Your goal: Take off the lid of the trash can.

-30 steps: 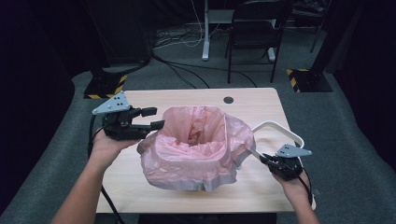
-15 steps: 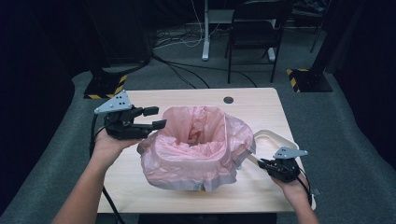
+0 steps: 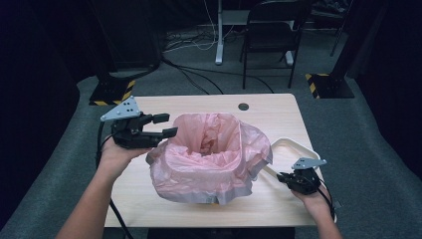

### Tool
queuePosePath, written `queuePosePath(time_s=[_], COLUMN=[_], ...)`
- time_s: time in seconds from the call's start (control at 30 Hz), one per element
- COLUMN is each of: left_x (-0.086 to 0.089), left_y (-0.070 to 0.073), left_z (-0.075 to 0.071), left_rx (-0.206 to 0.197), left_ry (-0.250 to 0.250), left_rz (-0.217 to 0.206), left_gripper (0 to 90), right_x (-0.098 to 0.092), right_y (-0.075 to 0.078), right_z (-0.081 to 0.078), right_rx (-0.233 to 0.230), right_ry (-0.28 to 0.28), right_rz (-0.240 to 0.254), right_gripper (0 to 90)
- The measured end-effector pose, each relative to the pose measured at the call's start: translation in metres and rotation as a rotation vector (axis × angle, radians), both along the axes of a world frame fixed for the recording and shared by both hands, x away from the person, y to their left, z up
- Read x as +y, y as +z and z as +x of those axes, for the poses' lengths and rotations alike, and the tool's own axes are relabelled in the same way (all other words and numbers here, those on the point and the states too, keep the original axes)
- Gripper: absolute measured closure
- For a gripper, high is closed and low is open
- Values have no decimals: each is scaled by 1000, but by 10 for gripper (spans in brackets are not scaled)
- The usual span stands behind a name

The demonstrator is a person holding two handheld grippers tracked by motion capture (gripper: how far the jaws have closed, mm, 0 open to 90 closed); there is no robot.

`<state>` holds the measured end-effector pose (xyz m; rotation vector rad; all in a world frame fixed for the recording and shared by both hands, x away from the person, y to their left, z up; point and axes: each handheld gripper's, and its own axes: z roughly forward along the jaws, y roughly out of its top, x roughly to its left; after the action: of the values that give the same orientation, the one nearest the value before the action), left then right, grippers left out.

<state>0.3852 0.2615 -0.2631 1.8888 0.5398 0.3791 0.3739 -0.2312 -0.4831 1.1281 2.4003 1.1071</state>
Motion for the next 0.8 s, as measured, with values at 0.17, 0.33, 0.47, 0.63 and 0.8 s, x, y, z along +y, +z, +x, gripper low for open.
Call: queuePosePath(time_s=[0.17,0.33,0.47,0.63,0.8], left_x=[0,-1,-1,-1,0], left_y=[0,0,0,0,1], left_z=[0,1,1,1,1], left_rx=[0,2,2,5,4], left_ry=[1,2,1,2,4], left_rz=[0,1,5,5,7], left_gripper=[439,438,438,436,434], right_x=[-3,-6,-6,-3,-1], right_y=[-2,-4,-5,-4,-2], right_z=[1,2,2,2,2], right_rx=[19,26,29,33,21], right_ry=[-5,-15,-17,-21,-28], right_rz=[-13,-24,-25,-7,-1], right_gripper=[832,829,799,684,636])
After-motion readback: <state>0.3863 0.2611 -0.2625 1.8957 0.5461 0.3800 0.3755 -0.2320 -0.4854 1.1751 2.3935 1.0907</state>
